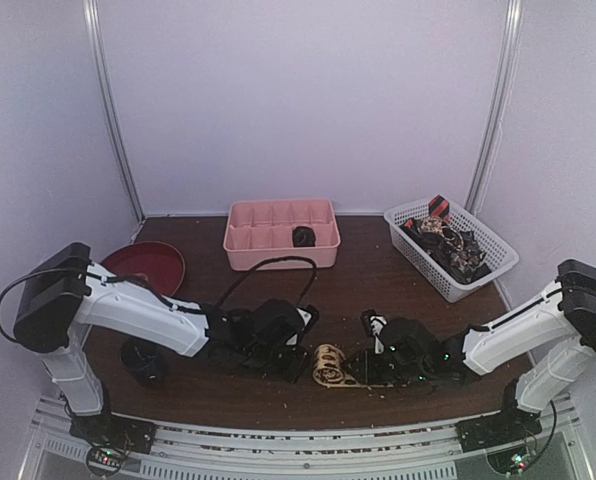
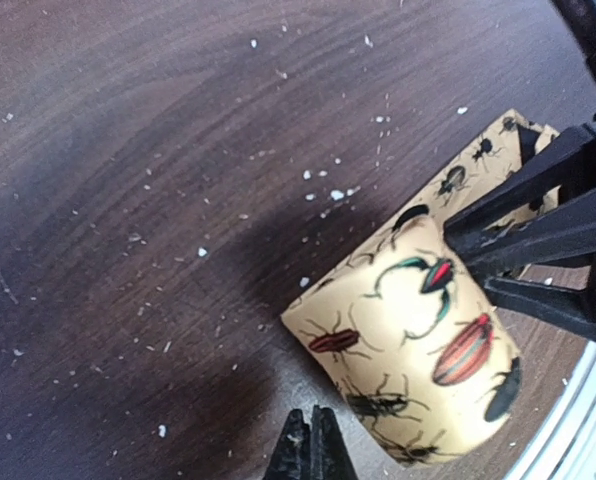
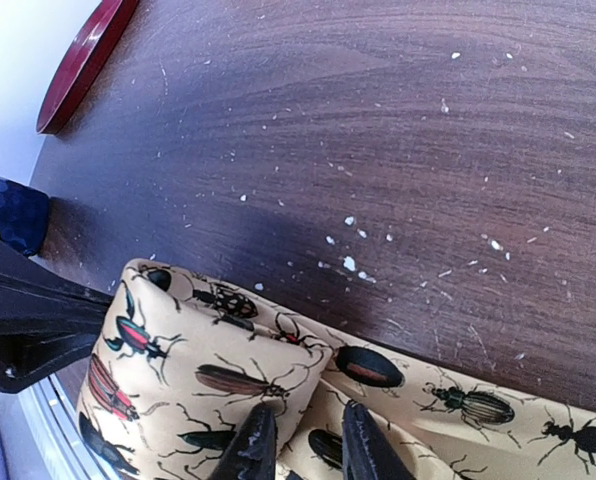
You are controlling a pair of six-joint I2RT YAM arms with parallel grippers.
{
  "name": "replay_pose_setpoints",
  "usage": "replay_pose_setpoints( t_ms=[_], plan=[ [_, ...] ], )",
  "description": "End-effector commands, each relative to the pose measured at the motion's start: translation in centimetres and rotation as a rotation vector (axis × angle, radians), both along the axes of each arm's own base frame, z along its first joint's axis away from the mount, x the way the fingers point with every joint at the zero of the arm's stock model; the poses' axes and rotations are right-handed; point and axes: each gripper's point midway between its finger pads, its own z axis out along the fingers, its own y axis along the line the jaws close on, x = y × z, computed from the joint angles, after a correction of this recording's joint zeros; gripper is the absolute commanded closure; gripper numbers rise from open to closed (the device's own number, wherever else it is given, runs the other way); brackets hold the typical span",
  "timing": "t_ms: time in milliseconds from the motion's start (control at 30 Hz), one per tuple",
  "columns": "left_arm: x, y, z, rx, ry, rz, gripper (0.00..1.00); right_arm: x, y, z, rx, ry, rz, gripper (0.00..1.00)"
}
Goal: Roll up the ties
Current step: Roll the tie at the center of the board.
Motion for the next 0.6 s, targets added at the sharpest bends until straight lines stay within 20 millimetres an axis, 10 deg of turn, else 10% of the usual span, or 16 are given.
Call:
replay_pose_setpoints(
  t_ms=[0,567],
  plan=[
    [0.3,-1.3,-0.3,-0.026,0.0,-0.037,1.0,-0.2,0.5,0.1,-0.003,-0.006,0.016,0.75],
    [1.0,-3.5,1.2,-0.056,-0.03,-0.079,0.97,0.1,-0.5,0.2,-0.059,-0.033,0.0,0.75]
  ],
)
